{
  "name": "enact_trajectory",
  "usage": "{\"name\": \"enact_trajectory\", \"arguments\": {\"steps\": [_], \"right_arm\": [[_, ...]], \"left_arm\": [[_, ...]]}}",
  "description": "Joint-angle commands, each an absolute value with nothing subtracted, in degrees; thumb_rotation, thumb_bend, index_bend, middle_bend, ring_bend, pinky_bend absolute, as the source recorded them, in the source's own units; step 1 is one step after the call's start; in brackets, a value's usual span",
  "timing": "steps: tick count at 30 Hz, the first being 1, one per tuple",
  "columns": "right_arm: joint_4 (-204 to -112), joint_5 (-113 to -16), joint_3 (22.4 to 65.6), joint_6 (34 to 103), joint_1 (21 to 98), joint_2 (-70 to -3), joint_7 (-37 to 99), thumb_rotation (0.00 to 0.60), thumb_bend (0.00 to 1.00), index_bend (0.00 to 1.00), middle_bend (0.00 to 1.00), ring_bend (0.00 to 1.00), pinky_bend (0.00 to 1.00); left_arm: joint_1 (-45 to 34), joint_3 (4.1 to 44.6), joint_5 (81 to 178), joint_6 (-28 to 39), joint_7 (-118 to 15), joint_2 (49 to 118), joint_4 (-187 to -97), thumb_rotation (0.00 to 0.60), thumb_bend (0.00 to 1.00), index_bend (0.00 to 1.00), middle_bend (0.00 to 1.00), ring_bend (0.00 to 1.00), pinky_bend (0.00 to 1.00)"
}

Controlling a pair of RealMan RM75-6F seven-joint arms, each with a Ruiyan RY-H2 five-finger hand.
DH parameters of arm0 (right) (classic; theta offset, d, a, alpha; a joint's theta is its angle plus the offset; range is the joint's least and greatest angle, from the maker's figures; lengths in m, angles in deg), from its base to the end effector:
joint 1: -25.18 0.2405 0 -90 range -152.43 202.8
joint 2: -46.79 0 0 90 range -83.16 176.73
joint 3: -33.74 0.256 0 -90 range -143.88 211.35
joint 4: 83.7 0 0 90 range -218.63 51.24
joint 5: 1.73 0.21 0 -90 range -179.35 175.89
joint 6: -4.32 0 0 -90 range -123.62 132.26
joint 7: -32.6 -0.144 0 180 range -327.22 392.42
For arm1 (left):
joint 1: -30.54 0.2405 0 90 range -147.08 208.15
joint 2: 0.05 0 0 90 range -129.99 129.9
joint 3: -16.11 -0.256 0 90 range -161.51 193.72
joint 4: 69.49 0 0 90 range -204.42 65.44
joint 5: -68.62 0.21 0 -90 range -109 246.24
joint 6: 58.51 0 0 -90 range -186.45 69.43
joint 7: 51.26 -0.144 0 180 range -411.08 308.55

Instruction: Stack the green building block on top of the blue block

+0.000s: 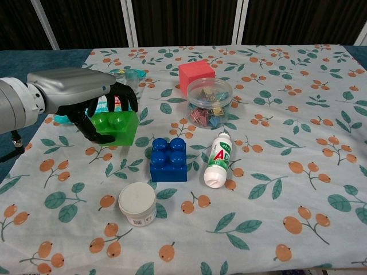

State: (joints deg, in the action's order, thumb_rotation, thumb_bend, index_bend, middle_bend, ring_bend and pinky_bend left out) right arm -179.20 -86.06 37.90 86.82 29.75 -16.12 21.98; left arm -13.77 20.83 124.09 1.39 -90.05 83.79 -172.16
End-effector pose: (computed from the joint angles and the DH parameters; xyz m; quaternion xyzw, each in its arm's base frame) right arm -0.3066 -0.1833 0.1592 0.5432 -0.4643 0.4401 0.5437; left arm -0.1205 0.2941 -0.0111 -0.7976 -0.3326 -0.3083 0.3977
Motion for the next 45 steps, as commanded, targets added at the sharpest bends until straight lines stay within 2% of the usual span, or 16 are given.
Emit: {"name": "enact_trajectory", "arguments": {"steps": [1, 21, 29, 45], "right_arm": [[-179.21, -86.1, 37.87, 86.79, 29.76, -16.1, 21.98, 0.6, 0.1, 0.0, 0.0, 0.0, 0.21], [-179.37, -85.94, 37.83, 86.54, 29.81, -16.01, 21.98, 0.6, 0.1, 0.0, 0.0, 0.0, 0.21], [-179.39, -86.09, 37.8, 86.61, 29.82, -16.04, 22.04, 0.6, 0.1, 0.0, 0.0, 0.0, 0.21], [-179.34, -86.06, 37.84, 86.44, 29.89, -15.88, 21.18, 0.6, 0.1, 0.0, 0.0, 0.0, 0.21]], "left_arm": [[-13.85, 20.79, 124.01, 1.58, -90.13, 83.77, -172.31, 0.6, 0.36, 0.46, 0.47, 0.4, 0.5], [-14.67, 20.57, 123.34, 2.15, -90.29, 83.86, -173.08, 0.6, 0.36, 0.46, 0.47, 0.4, 0.5], [-15.8, 21.72, 122.43, 2.52, -91.2, 84.24, -174.47, 0.6, 0.36, 0.46, 0.48, 0.4, 0.5], [-22.41, 26.45, 109.96, 7.04, -101.22, 90.96, -178.71, 0.6, 0.36, 0.47, 0.48, 0.4, 0.5]]}}
